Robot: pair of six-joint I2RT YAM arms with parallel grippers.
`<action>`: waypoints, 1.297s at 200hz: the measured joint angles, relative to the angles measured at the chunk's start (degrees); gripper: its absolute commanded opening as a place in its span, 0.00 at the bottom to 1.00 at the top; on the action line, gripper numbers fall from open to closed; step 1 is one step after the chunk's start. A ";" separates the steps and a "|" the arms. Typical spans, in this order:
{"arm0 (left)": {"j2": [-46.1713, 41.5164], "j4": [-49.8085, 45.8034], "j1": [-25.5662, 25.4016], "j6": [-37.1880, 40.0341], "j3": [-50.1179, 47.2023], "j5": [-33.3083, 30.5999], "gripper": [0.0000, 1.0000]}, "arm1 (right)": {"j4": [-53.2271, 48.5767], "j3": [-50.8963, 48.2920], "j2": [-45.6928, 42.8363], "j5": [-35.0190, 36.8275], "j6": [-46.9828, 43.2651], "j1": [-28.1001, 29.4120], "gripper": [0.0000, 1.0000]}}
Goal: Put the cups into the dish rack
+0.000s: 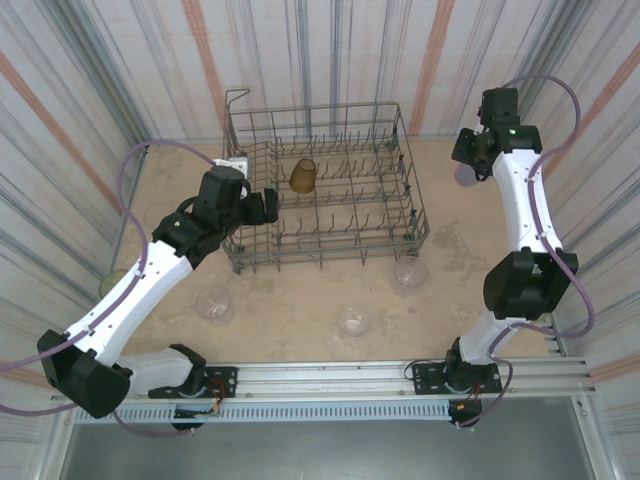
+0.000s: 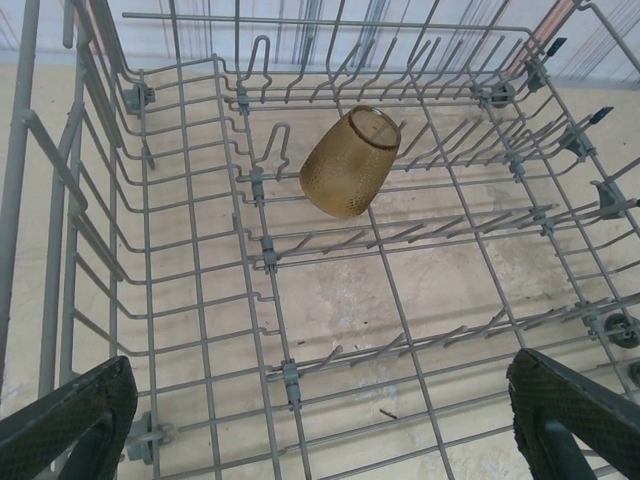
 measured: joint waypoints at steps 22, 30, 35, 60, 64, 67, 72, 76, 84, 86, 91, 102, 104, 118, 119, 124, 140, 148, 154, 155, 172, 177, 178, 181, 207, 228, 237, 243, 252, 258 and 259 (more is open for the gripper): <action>0.00 -0.63 0.00 -0.37 0.02 -0.81 0.99 | 0.02 0.00 -2.10 -1.40 0.22 2.56 0.00; 0.00 -0.87 0.00 -0.42 0.02 -0.98 0.99 | 0.13 0.00 -2.75 -1.88 0.22 3.52 0.00; 0.00 -1.05 0.00 -0.42 0.02 -1.05 0.99 | 0.20 0.02 -3.10 -1.99 0.24 4.07 0.00; 0.00 -1.66 0.00 -0.44 0.02 -1.05 0.99 | 0.35 1.01 -3.82 -3.21 0.48 6.47 0.00; 0.00 -1.64 0.00 -0.44 0.02 -1.05 0.99 | 0.57 1.29 -3.82 -3.45 0.63 6.80 0.00; 0.00 -1.64 0.00 -0.44 0.02 -1.03 0.99 | 0.72 1.44 -3.85 -3.63 0.72 6.99 0.00; -0.02 -1.68 0.00 -0.44 0.02 -1.03 0.99 | 0.87 1.73 -3.93 -3.82 0.98 7.32 0.00; 0.00 -1.70 0.00 -0.46 0.02 -1.01 0.99 | 1.03 1.88 -4.00 -4.09 1.14 7.65 0.00; 0.00 -1.79 0.00 -0.48 0.02 -0.96 0.99 | 1.40 1.92 -4.28 -4.81 1.49 8.22 0.00; 0.00 -1.81 0.00 -0.52 0.02 -0.96 0.99 | 1.44 1.92 -4.37 -4.96 1.51 8.31 0.00; 0.00 -1.79 0.00 -0.61 0.02 -0.76 0.99 | 1.51 1.92 -4.61 -5.31 1.66 8.70 0.00; 0.00 -1.79 0.00 -0.63 0.04 -0.44 0.99 | 1.77 1.92 -5.09 -6.32 2.05 9.55 0.00; 0.00 -1.79 0.00 -0.63 0.04 -0.31 0.99 | 1.81 1.92 -5.18 -6.45 2.16 9.70 0.00; 0.00 -1.81 0.00 -0.68 0.20 0.68 0.99 | 3.23 0.85 -6.38 -7.96 3.06 11.04 0.00; 0.00 -1.81 0.00 -0.68 0.20 0.72 0.99 | 3.28 0.74 -6.47 -8.04 3.08 11.10 0.00; 0.00 -1.81 0.00 -0.72 0.33 1.03 0.99 | 3.80 -0.02 -7.10 -8.76 3.50 11.54 0.00; 0.00 -1.92 0.00 -1.01 0.98 2.16 0.99 | 5.62 -2.60 -8.76 -11.10 4.59 12.66 0.00; 0.00 -1.99 0.00 -1.09 1.36 2.54 0.99 | 6.71 -3.91 -9.42 -12.31 5.03 12.96 0.00; 0.00 -1.99 0.00 -1.22 1.62 2.78 0.99 | 7.28 -4.81 -9.77 -13.11 5.49 13.09 0.00; 0.00 -1.99 0.00 -1.27 1.64 2.82 0.99 | 7.34 -4.92 -9.79 -13.20 5.55 13.09 0.00; 0.00 -2.08 0.00 -1.68 2.05 3.50 0.99 | 9.40 -7.10 -10.08 -15.10 6.49 13.40 0.00; 0.00 -2.14 0.00 -1.88 2.10 3.54 0.99 | 9.86 -7.65 -10.08 -15.65 6.80 13.40 0.00; 0.00 -2.16 0.00 -1.92 2.12 3.54 0.99 | 10.01 -7.80 -10.08 -15.78 6.93 13.40 0.00; 0.00 -2.25 0.00 -1.95 2.12 3.56 0.99 | 10.27 -8.11 -10.08 -16.02 7.10 13.40 0.00; 0.00 -2.91 0.00 -3.21 2.29 3.98 0.99 | 12.85 -10.56 -10.12 -19.56 9.01 13.44 0.00; 0.02 -3.15 0.24 -4.76 2.97 4.72 0.99 | 16.06 -13.40 -10.54 -22.80 10.86 13.46 0.00; 0.04 -3.10 0.37 -5.38 3.41 5.27 0.99 | 17.51 -14.88 -10.91 -23.96 11.85 13.49 0.00; 0.07 -3.04 0.39 -5.60 3.69 5.51 0.99 | 18.49 -16.00 -11.19 -24.70 12.28 13.57 0.00; 0.17 -3.04 0.66 -6.03 4.17 5.95 0.99 | 19.45 -17.29 -11.56 -25.09 12.94 13.81 0.00; 0.39 -3.04 0.76 -6.40 4.55 6.23 0.99 | 19.93 -17.86 -11.67 -25.33 13.35 14.03 0.00; 0.42 -3.04 0.76 -6.43 4.59 6.29 0.99 | 19.98 -17.92 -11.67 -25.33 13.40 14.08 0.00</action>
